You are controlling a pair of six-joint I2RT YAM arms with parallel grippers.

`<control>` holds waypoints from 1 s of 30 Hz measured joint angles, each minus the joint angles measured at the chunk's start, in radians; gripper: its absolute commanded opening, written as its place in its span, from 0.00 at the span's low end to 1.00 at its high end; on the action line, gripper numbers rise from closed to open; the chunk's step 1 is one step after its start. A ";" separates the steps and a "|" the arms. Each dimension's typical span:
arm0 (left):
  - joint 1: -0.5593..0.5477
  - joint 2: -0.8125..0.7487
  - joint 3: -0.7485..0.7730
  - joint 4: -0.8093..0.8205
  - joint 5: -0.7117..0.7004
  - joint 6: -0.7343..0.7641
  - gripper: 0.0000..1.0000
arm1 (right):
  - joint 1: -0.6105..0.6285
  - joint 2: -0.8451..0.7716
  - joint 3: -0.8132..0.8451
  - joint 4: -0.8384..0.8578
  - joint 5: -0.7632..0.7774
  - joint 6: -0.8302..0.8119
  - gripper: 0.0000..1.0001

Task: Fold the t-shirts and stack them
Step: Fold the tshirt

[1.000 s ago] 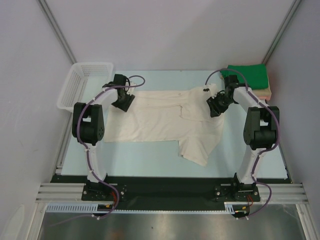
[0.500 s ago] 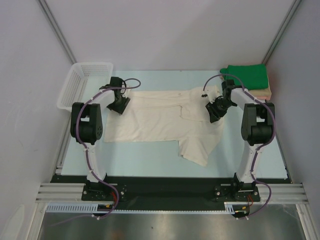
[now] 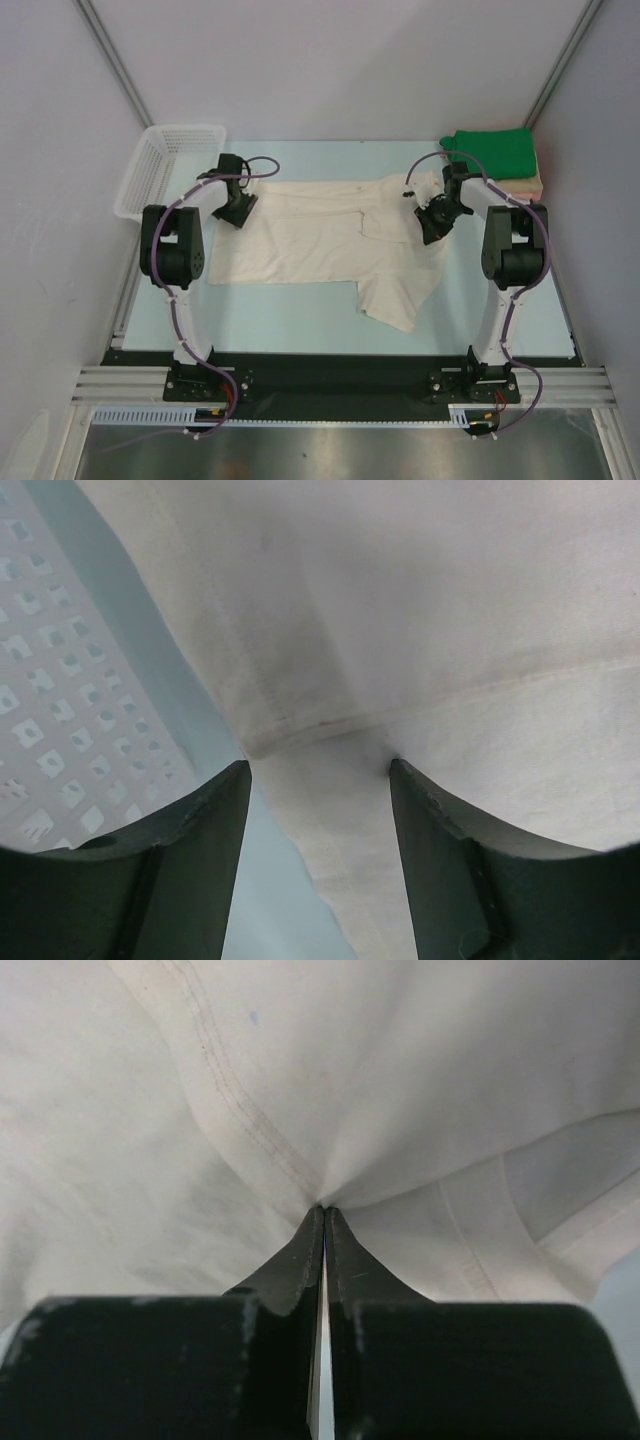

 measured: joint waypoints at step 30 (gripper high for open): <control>0.016 -0.207 -0.254 -0.103 0.164 -0.014 0.56 | -0.139 -0.043 -0.037 0.008 -0.002 0.092 0.33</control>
